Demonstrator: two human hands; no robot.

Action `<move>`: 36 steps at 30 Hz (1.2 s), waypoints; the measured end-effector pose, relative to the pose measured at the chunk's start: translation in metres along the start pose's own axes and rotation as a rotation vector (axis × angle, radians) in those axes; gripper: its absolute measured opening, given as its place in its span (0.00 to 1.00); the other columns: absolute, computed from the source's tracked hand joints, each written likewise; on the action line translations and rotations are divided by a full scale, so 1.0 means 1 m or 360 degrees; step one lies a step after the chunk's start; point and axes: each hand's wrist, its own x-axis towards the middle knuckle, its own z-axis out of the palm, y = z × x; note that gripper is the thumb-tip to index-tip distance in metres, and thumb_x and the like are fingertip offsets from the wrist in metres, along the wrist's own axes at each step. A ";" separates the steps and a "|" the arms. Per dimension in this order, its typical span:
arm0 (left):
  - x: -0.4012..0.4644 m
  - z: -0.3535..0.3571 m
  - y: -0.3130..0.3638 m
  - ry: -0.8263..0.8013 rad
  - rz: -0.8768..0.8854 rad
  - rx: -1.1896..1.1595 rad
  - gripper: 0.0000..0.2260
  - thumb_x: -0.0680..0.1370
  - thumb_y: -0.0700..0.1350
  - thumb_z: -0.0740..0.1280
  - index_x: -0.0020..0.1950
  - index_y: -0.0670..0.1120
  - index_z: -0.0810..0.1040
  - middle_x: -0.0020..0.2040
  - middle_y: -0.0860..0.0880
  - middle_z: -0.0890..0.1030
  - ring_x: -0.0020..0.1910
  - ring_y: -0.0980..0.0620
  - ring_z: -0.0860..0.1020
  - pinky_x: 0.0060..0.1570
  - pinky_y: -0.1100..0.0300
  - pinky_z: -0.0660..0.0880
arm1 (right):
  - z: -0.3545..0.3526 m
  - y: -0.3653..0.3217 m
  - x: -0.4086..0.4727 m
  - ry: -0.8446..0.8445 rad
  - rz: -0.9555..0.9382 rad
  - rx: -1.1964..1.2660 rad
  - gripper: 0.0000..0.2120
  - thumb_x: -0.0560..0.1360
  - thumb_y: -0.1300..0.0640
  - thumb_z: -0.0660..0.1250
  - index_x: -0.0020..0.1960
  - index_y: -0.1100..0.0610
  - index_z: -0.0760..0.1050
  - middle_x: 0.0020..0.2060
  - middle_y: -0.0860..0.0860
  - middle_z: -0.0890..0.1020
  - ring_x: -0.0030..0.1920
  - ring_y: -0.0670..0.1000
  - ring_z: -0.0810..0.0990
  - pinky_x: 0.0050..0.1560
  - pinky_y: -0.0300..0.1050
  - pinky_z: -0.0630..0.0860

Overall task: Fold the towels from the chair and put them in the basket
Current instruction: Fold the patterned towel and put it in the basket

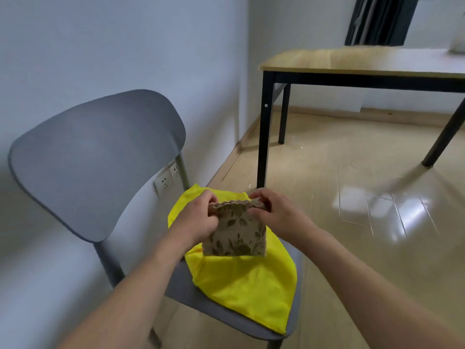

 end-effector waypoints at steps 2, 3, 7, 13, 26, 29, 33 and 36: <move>-0.016 -0.016 0.012 0.0182 0.0187 -0.0026 0.10 0.67 0.35 0.63 0.43 0.48 0.72 0.39 0.50 0.75 0.39 0.47 0.73 0.37 0.53 0.71 | -0.015 -0.009 -0.009 -0.0043 -0.0137 -0.0134 0.13 0.72 0.55 0.71 0.57 0.52 0.78 0.42 0.46 0.76 0.43 0.46 0.75 0.45 0.40 0.73; -0.025 -0.021 0.013 0.0235 0.0263 0.0029 0.09 0.67 0.35 0.64 0.41 0.48 0.72 0.38 0.52 0.74 0.39 0.48 0.72 0.37 0.54 0.70 | -0.020 -0.012 -0.015 -0.0093 -0.0211 -0.0238 0.11 0.71 0.55 0.72 0.54 0.52 0.79 0.40 0.45 0.75 0.41 0.44 0.74 0.43 0.38 0.71; -0.071 -0.008 -0.001 -0.0086 0.0410 0.0283 0.09 0.63 0.40 0.61 0.35 0.54 0.64 0.38 0.53 0.72 0.40 0.49 0.71 0.37 0.54 0.70 | -0.014 -0.018 -0.060 -0.0428 -0.0378 -0.0602 0.07 0.69 0.57 0.72 0.46 0.56 0.78 0.42 0.46 0.72 0.42 0.47 0.71 0.44 0.40 0.69; -0.129 0.030 -0.029 -0.0666 0.0143 0.0372 0.07 0.65 0.42 0.61 0.42 0.50 0.69 0.43 0.53 0.77 0.44 0.50 0.76 0.43 0.55 0.73 | 0.026 -0.002 -0.127 -0.0869 -0.0047 -0.0707 0.06 0.72 0.57 0.65 0.45 0.52 0.67 0.44 0.49 0.73 0.45 0.51 0.71 0.37 0.43 0.66; -0.091 0.031 -0.023 -0.0428 -0.0566 -0.0435 0.05 0.80 0.44 0.63 0.45 0.52 0.75 0.47 0.51 0.76 0.47 0.52 0.74 0.48 0.58 0.70 | 0.029 0.006 -0.093 -0.0511 0.0559 -0.0375 0.12 0.80 0.46 0.59 0.54 0.54 0.68 0.45 0.50 0.74 0.45 0.52 0.73 0.37 0.44 0.67; -0.079 0.044 -0.025 -0.0248 -0.0692 -0.0400 0.06 0.78 0.43 0.64 0.40 0.48 0.73 0.40 0.49 0.75 0.44 0.47 0.74 0.48 0.54 0.71 | 0.040 0.014 -0.080 -0.0449 0.0615 -0.0433 0.13 0.80 0.46 0.57 0.53 0.55 0.67 0.44 0.51 0.74 0.44 0.53 0.72 0.40 0.47 0.68; -0.074 0.060 -0.028 -0.0189 -0.0695 0.0004 0.11 0.78 0.49 0.59 0.39 0.45 0.72 0.40 0.46 0.74 0.45 0.42 0.74 0.45 0.52 0.70 | 0.056 0.024 -0.069 -0.0363 0.0669 -0.0473 0.13 0.81 0.46 0.56 0.51 0.58 0.65 0.42 0.52 0.74 0.45 0.55 0.73 0.45 0.51 0.70; -0.078 0.073 -0.034 -0.0126 -0.0562 0.0400 0.11 0.79 0.53 0.55 0.40 0.49 0.69 0.46 0.47 0.71 0.50 0.42 0.75 0.46 0.51 0.69 | 0.062 0.032 -0.064 -0.0354 0.0681 -0.0532 0.13 0.81 0.47 0.56 0.50 0.57 0.64 0.42 0.51 0.73 0.47 0.57 0.75 0.48 0.51 0.69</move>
